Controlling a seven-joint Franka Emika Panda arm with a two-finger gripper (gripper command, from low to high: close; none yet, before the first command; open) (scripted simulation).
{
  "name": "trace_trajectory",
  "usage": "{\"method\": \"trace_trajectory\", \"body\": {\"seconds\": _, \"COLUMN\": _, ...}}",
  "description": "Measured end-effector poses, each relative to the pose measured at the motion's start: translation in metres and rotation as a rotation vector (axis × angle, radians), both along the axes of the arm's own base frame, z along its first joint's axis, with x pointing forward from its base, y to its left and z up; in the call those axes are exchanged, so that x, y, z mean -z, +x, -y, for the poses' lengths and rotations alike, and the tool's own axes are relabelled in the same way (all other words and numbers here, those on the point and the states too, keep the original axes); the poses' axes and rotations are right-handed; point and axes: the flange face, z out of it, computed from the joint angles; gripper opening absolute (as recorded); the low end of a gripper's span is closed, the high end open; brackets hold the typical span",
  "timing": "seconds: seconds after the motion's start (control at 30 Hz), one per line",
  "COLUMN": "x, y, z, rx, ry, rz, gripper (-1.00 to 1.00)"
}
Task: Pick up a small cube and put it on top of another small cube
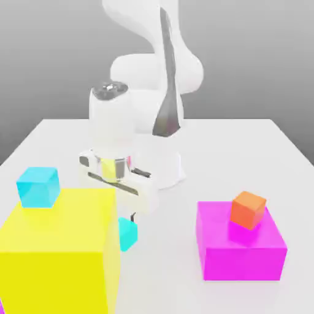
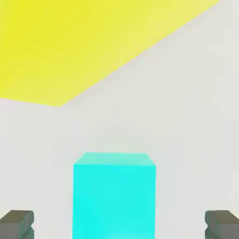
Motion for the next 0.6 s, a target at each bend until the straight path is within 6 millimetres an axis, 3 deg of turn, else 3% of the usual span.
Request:
{"method": "trace_trajectory", "body": {"seconds": 0.2, "x": 0.044, "y": -0.002, "z": 0.001, "rx": 0.004, "ry": -0.004, "rz": 0.000, "gripper": 0.00}}
{"method": "trace_trajectory", "body": {"seconds": 0.23, "x": 0.048, "y": -0.002, "z": 0.000, "rx": 0.005, "ry": -0.003, "rz": 0.001, "gripper": -1.00}}
{"method": "trace_trajectory", "body": {"seconds": 0.43, "x": 0.049, "y": -0.002, "z": 0.000, "rx": 0.005, "ry": -0.003, "rz": 0.001, "gripper": -1.00}}
{"method": "trace_trajectory", "body": {"seconds": 0.6, "x": 0.021, "y": 0.000, "z": 0.001, "rx": 0.005, "ry": -0.002, "rz": 0.002, "gripper": -1.00}}
